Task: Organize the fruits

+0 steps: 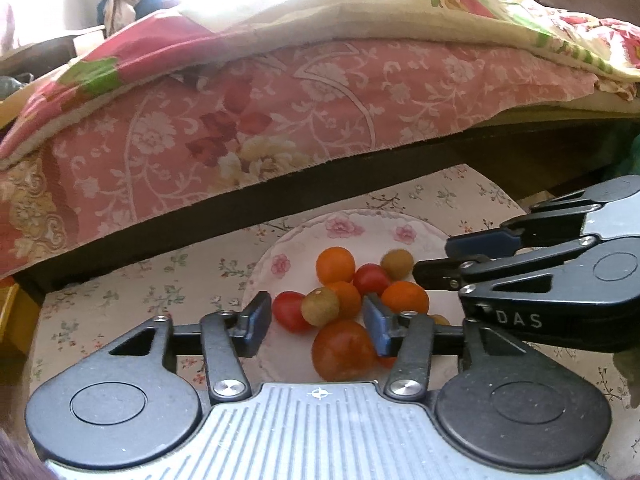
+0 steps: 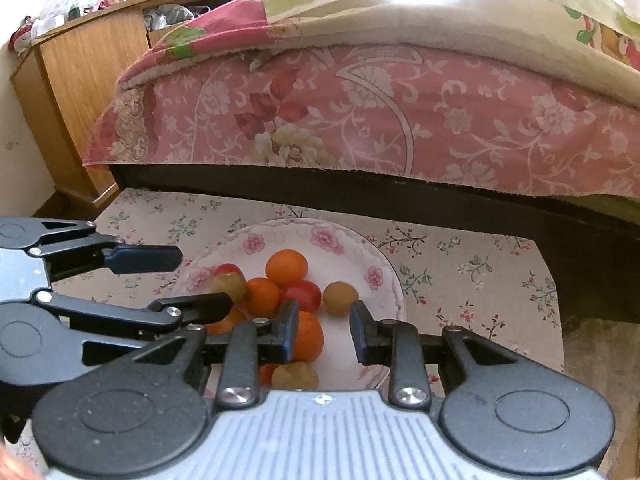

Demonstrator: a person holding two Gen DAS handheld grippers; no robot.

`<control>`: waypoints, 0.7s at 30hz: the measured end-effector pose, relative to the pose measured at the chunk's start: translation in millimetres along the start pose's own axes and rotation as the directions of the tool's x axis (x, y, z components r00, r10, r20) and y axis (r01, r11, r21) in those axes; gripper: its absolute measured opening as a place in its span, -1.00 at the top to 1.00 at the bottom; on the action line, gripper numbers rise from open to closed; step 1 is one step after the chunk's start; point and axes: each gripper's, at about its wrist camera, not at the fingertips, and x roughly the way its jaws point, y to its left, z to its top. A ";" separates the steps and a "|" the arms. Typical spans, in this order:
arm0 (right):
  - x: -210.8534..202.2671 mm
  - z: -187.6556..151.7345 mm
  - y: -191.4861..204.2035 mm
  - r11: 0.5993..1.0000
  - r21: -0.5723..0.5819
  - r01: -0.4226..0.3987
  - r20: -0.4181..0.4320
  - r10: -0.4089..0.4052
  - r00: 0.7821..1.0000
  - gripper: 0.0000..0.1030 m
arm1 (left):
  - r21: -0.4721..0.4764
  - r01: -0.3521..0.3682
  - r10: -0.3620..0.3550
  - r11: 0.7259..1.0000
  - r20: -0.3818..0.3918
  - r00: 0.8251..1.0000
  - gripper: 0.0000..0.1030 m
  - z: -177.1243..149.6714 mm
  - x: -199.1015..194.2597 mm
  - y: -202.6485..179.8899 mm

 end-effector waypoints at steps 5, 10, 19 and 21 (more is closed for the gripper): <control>-15.0 -2.8 2.6 1.000 0.009 0.007 0.009 -0.007 1.000 0.41 | -0.032 -0.027 0.027 0.999 0.010 1.000 -0.52 -2.7 -13.7 0.1; -35.9 -10.9 6.6 1.000 0.022 0.016 0.023 -0.017 1.000 0.35 | -0.040 -0.063 0.064 0.997 0.019 0.998 -0.65 -10.7 -29.3 -5.3; -81.4 -34.3 17.3 0.999 0.035 0.024 0.052 -0.026 0.998 0.28 | -0.037 -0.111 0.113 0.993 0.064 0.992 -1.00 -30.1 -70.2 -15.6; -91.8 -41.4 20.7 0.999 0.041 0.024 0.055 -0.026 0.998 0.27 | -0.040 -0.118 0.120 0.992 0.077 0.990 -1.00 -33.8 -79.4 -18.1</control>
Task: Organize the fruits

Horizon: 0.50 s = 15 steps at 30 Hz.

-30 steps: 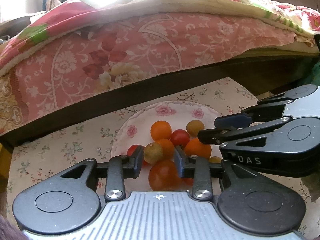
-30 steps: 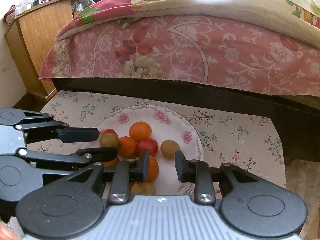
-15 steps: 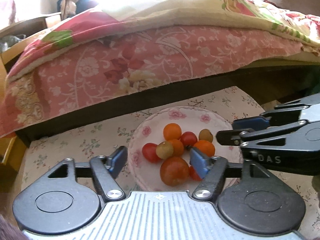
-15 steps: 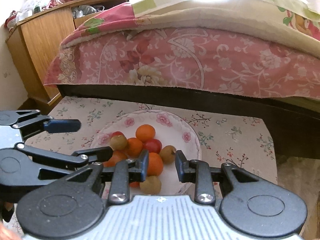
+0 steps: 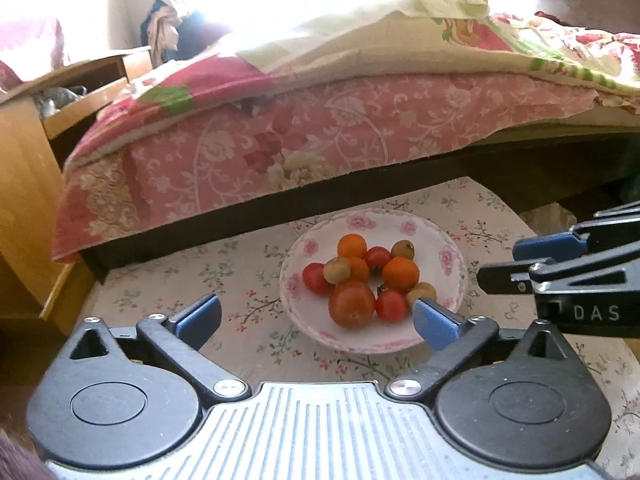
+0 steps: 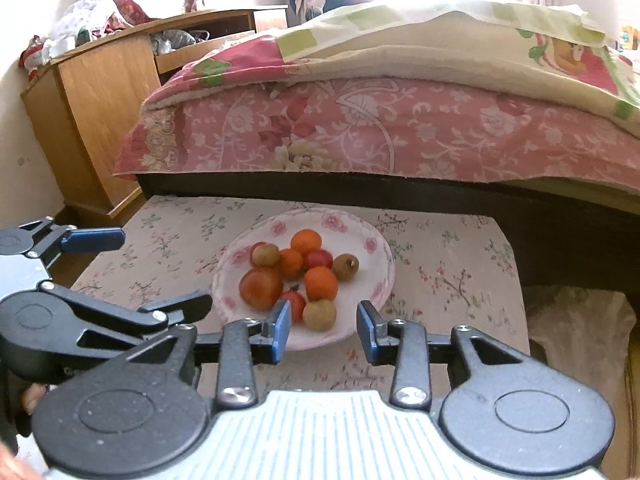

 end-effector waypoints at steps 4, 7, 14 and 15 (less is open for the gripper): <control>-18.7 -10.8 5.6 1.000 0.007 0.004 0.011 -0.004 1.000 0.27 | -0.021 0.014 -0.014 1.000 0.017 1.000 -1.00 -8.0 -20.2 0.0; -32.6 -18.9 8.8 1.000 0.024 0.000 0.021 -0.001 1.000 0.27 | -0.049 0.024 -0.023 0.999 0.020 1.000 -1.00 -13.0 -31.0 1.4; -55.8 -36.7 16.5 0.999 0.047 -0.003 0.033 0.001 0.999 0.27 | -0.085 0.041 -0.041 0.996 0.008 0.999 -1.00 -28.0 -50.8 0.8; -58.2 -40.1 17.8 0.999 0.049 -0.001 0.031 -0.001 1.000 0.27 | -0.084 0.040 -0.040 0.996 0.005 0.999 -1.00 -31.1 -52.8 -0.2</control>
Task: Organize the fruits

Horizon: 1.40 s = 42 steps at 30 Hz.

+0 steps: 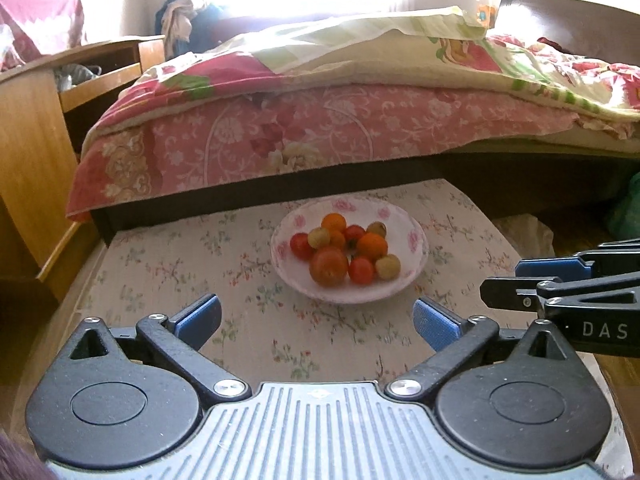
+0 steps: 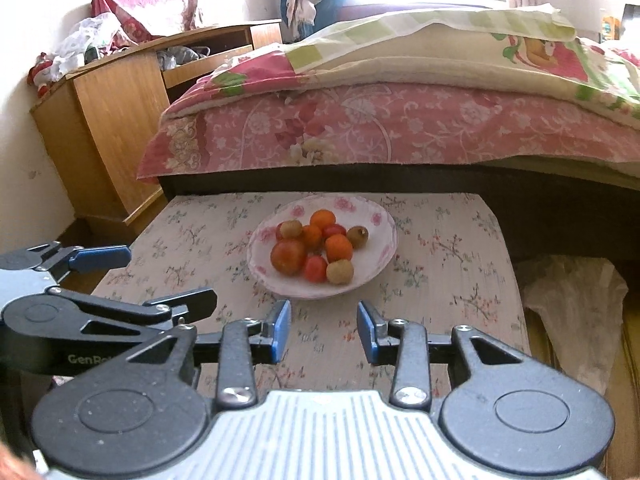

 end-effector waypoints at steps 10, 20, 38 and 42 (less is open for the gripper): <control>-14.3 -20.2 5.4 0.999 0.033 0.011 -0.018 -0.010 1.000 0.27 | -0.026 -0.004 0.003 1.000 -0.018 1.000 -1.00 -17.0 -11.8 -1.5; -24.3 -40.1 12.0 0.999 0.043 0.015 -0.044 -0.013 0.999 0.22 | -0.075 -0.021 0.015 0.997 -0.083 0.996 -1.00 -34.0 -18.4 -4.5; -24.5 -60.2 19.4 0.998 0.047 0.052 -0.089 -0.048 0.995 0.21 | -0.072 -0.058 0.050 0.996 -0.120 0.992 -1.00 -54.1 -25.2 -6.8; -25.5 -61.9 21.2 0.998 0.047 0.051 -0.091 -0.046 0.995 0.21 | -0.072 -0.066 0.057 0.995 -0.127 0.990 -1.00 -56.2 -26.4 -6.7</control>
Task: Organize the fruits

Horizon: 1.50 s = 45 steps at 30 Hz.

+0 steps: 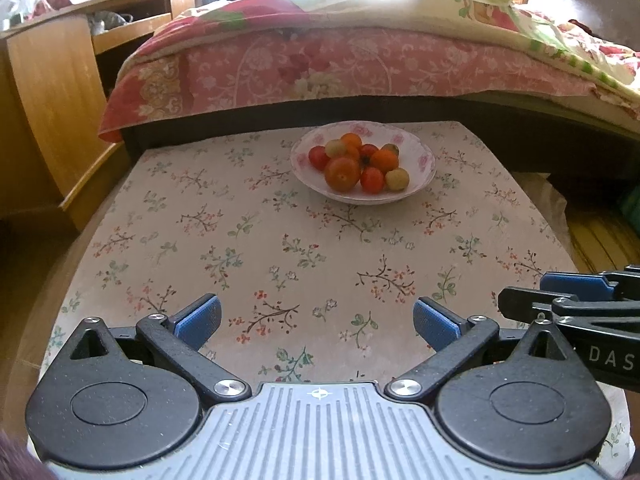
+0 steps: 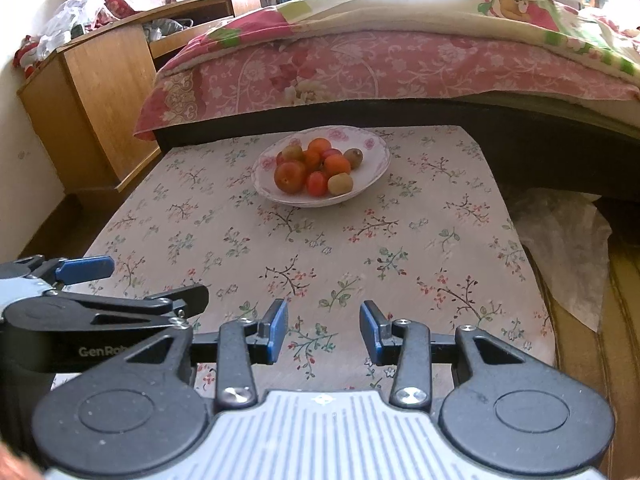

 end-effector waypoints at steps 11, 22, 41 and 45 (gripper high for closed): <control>1.5 -5.9 2.0 1.000 0.005 -0.006 -0.020 0.007 1.000 0.21 | 0.006 -0.026 0.026 1.000 -0.013 1.000 -1.00 -1.9 -1.2 -1.9; 1.8 -9.2 5.6 1.000 0.002 -0.008 -0.022 0.008 1.000 0.21 | 0.026 -0.045 0.045 0.999 -0.006 0.999 -0.99 -3.4 -0.8 -3.3; 4.6 -9.0 3.2 1.000 0.011 -0.016 -0.026 0.017 1.000 0.21 | 0.044 -0.041 0.041 0.998 0.014 0.999 -0.97 -5.0 -1.7 -4.0; 4.3 -9.4 3.8 1.000 0.012 -0.018 -0.023 0.018 1.000 0.21 | 0.049 -0.046 0.045 0.998 0.025 0.999 -0.97 -4.7 -2.7 -4.3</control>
